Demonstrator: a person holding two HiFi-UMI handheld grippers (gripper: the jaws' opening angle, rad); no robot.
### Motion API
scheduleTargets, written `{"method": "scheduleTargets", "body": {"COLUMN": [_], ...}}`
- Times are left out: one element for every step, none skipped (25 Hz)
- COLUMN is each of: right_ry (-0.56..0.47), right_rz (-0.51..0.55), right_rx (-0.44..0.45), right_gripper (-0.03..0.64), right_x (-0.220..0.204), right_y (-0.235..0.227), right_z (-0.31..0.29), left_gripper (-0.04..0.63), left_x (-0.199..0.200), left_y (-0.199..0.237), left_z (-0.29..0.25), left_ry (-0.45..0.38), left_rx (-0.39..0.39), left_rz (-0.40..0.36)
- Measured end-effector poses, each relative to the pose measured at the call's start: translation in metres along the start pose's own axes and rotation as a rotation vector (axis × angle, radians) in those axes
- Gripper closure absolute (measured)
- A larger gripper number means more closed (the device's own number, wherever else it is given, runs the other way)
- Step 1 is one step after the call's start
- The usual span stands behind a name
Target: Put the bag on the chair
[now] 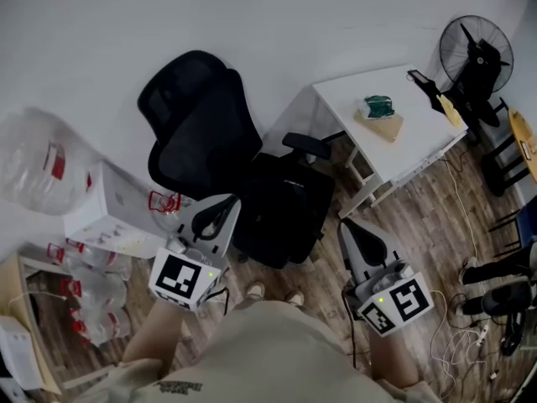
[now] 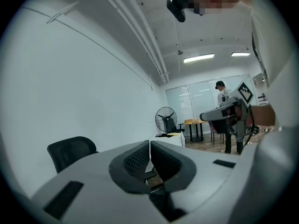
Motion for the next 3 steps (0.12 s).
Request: {"method": "scheduleTargets", "body": {"right_ry": [0.001,0.003,0.004], "right_rz": [-0.001,-0.001,-0.002], "right_rx": [0.004,0.007,0.010], "right_gripper": [0.595,0.595,0.595], "right_x": [0.0000,0.0002,0.0005], "right_y": [0.0008,0.0014,0.0020], "right_z": [-0.0006,-0.0013,-0.0019], "left_gripper": [0.571,0.571,0.571], "left_x": [0.0008,0.0017,0.0027], "left_y": [0.0009,0.0020,0.0030], "left_z": [0.0003,0.0005,0.0007], "left_ry": [-0.001,-0.002,-0.003], "left_rx": [0.002,0.003,0.003], "left_rz": [-0.004,-0.006,-0.008]}}
Point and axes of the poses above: the fingertips, and each gripper's own axes: z backward along the fingers, y to its left, x out of its top, the point moved 4 cm from there along z, backward along the fingers, and after that the axes turned 4 degrees about y, right-handed, at the moved point
